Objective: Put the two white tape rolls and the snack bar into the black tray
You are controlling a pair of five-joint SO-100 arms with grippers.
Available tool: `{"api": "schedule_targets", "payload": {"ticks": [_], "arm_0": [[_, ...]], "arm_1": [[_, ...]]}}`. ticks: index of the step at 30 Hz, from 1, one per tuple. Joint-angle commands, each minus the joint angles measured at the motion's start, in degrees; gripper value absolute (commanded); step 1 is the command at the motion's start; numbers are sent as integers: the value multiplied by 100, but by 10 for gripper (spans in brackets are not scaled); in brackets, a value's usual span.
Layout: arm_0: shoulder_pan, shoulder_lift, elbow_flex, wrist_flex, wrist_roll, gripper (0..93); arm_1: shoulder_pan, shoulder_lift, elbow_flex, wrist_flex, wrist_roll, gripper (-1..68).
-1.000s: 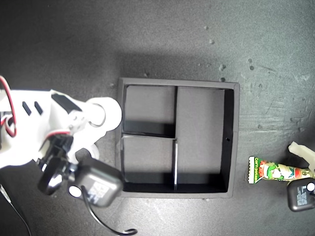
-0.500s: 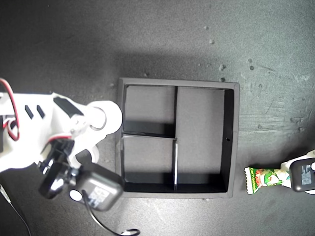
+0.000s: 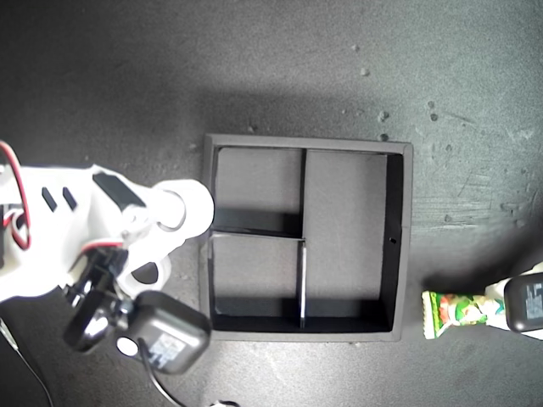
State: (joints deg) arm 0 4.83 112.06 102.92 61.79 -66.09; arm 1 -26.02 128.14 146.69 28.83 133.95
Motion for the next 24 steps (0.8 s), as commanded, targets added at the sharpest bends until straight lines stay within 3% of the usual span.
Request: {"api": "schedule_targets", "payload": {"ticks": [1,10,16,20,24], "arm_0": [[18,79,-352,-9,62,1],[237,-18,-712,0,185,1],[589,-422,-1195,-79,35,1],[835,-826,-1556,-70,-149,1],[896,-923,-1494,-44,-325,1]], "arm_1": [[475,193,-1459,1055,-4860,-3],[1081,97,-3182,2426,-10521,-4],[1477,-615,-3999,2540,-11742,-4],[1828,-1318,-4403,1898,-10811,-5],[2558,-1248,-3296,993,-5256,-4]]}}
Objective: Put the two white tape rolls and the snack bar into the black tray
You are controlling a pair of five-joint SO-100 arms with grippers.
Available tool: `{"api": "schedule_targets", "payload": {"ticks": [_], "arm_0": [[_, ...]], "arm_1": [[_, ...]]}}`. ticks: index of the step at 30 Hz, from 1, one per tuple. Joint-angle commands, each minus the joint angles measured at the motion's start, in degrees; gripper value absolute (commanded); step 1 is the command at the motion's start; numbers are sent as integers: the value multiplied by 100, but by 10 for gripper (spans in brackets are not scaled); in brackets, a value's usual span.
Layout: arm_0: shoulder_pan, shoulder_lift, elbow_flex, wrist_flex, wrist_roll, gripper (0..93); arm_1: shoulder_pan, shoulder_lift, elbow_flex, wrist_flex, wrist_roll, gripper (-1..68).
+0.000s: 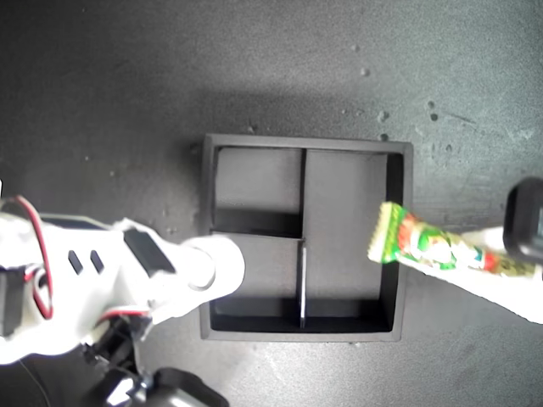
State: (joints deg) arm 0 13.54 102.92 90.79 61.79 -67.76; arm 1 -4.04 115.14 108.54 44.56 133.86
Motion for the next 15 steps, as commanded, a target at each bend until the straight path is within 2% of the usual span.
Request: {"api": "schedule_targets", "payload": {"ticks": [1,4,11,15], "arm_0": [[18,-26,-255,-18,-220,1],[-35,-141,-308,149,-308,1],[-316,-387,-571,624,-422,1],[-343,-466,-773,782,-325,1]], "arm_1": [[299,105,835,-984,-4658,-4],[167,44,905,-879,-3480,-4],[35,193,905,1011,-1310,-4],[-26,158,580,1477,-343,-4]]}}
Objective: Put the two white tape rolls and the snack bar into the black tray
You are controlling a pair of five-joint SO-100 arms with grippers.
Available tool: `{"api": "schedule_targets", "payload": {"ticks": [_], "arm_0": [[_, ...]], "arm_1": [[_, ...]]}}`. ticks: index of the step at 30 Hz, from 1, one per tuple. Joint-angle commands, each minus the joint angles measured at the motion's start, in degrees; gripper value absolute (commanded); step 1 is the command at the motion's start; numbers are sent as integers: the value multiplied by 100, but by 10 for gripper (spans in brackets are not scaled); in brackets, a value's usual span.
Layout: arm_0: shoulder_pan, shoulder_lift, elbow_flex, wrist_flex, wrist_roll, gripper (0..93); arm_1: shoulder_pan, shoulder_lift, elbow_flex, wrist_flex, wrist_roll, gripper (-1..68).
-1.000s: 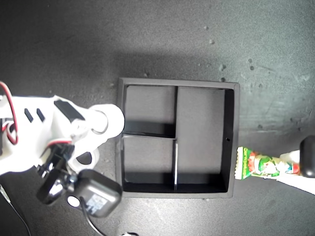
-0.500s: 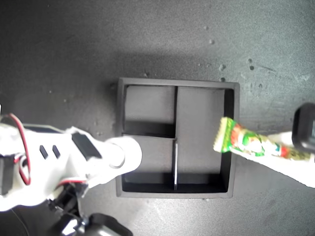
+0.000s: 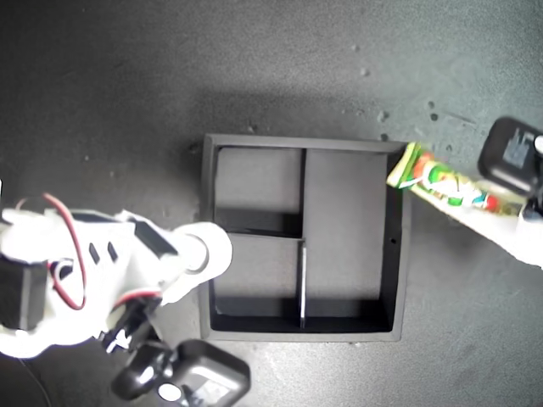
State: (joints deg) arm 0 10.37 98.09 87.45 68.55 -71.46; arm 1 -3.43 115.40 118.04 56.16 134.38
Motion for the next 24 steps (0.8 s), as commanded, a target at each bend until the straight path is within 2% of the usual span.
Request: {"api": "schedule_targets", "payload": {"ticks": [1,5,6,10,13,20,24], "arm_0": [[-26,9,-510,193,70,1],[53,-35,-940,721,193,1],[79,26,-967,800,237,1],[158,237,-817,826,281,1],[202,149,-844,800,255,1],[272,-483,-1468,809,79,1],[466,-984,-1969,932,-158,1]], "arm_1": [[-79,97,-475,448,-246,-4],[-158,88,-703,1090,396,-5],[-132,97,-721,1011,62,-5],[114,79,-1037,-132,-3551,-5],[-105,0,-1591,-132,-5818,-5],[-686,-105,-1775,-105,-9352,-5],[-589,-562,-1934,-290,-10547,-5]]}}
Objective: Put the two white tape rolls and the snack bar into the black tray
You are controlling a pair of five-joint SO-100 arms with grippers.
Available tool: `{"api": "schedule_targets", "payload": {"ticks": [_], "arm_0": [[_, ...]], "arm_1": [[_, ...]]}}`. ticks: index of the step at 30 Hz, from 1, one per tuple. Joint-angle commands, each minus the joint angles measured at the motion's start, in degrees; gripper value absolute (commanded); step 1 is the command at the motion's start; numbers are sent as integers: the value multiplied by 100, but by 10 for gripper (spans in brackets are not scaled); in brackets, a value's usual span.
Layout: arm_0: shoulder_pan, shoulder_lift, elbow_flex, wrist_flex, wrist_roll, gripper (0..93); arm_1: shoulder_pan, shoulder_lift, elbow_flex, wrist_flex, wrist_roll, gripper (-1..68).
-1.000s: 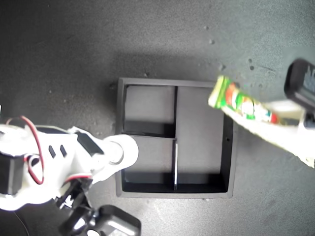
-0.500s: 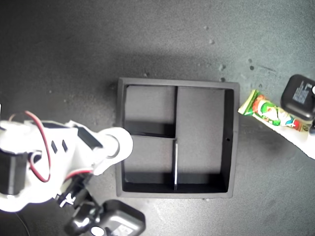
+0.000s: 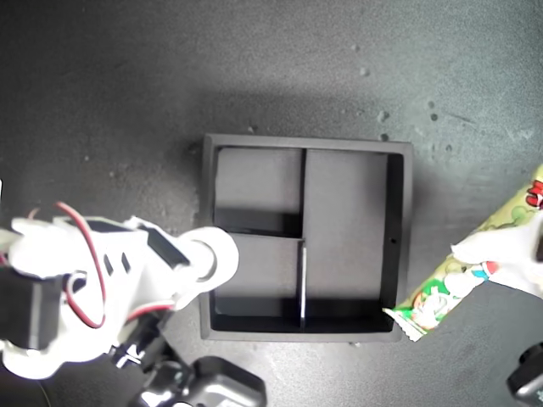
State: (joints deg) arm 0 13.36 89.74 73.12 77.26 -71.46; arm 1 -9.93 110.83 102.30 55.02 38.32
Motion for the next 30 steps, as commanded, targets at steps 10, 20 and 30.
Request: {"api": "schedule_targets", "payload": {"ticks": [10,20,30], "arm_0": [[360,-1696,-1978,114,-352,1],[396,-5801,-8288,2830,-475,0],[255,-5150,-6504,2821,-1020,0]], "arm_1": [[835,-1204,-1266,-439,-1925,-5],[694,-1248,-694,-1160,-1828,-5],[554,-1345,-826,-1134,-1793,-5]]}}
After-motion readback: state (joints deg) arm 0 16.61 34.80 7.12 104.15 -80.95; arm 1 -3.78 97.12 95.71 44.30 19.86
